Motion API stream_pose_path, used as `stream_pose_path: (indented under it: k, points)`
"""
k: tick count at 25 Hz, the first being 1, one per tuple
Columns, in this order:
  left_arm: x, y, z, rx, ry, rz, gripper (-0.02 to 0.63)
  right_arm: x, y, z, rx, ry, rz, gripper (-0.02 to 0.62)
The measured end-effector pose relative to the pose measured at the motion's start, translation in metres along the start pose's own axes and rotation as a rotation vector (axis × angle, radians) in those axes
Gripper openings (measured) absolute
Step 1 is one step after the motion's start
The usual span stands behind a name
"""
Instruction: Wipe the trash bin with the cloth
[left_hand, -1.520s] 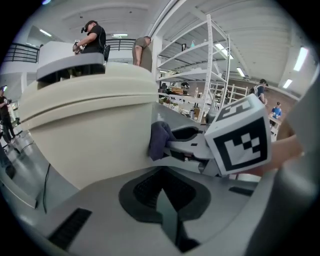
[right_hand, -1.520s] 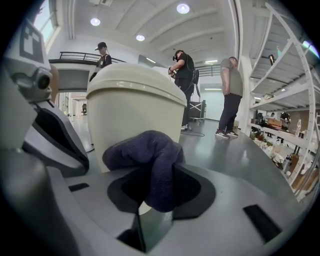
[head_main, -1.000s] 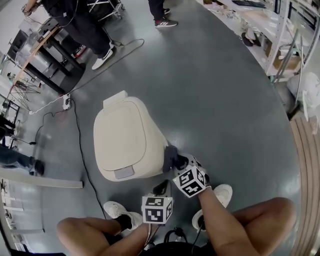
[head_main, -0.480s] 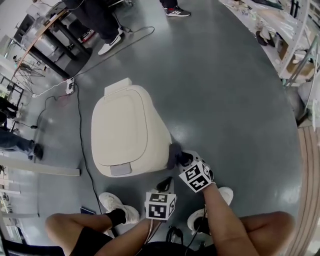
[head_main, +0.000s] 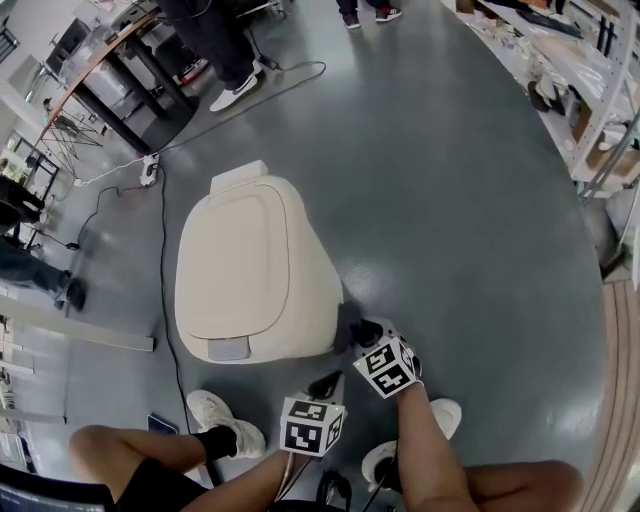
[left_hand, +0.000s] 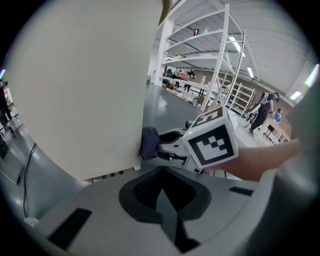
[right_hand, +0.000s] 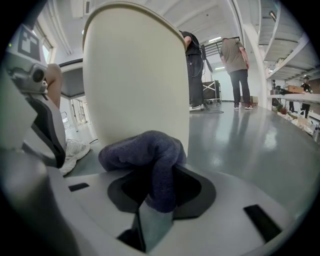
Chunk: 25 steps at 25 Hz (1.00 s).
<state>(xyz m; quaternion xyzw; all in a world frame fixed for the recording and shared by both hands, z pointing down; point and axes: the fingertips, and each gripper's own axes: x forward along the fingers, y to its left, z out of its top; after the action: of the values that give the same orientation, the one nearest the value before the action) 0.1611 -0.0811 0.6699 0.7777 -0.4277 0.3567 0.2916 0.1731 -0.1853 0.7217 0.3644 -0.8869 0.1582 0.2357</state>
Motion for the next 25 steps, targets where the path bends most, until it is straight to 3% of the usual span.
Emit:
stream_pose_path:
  k: [5,9,15,19,25]
  points:
    - [-0.006,0.001,0.001,0.005,-0.001,0.008,0.000,-0.008,-0.003,0.010,0.053,-0.052,-0.003,0.104]
    - [-0.020,0.003,0.015,0.006,-0.023,0.007,0.000,-0.019,-0.010,0.035,0.038,-0.118,-0.016,0.104]
    - [-0.049,-0.024,0.056,-0.008,-0.208,-0.033,0.000,-0.056,-0.032,0.090,0.015,-0.258,-0.093,0.104]
    - [-0.064,-0.032,0.084,0.018,-0.272,-0.017,0.000,-0.079,-0.044,0.145,-0.096,-0.352,-0.146,0.104]
    - [-0.086,-0.042,0.116,0.032,-0.299,-0.009,0.000,-0.096,-0.040,0.192,-0.285,-0.357,-0.168,0.104]
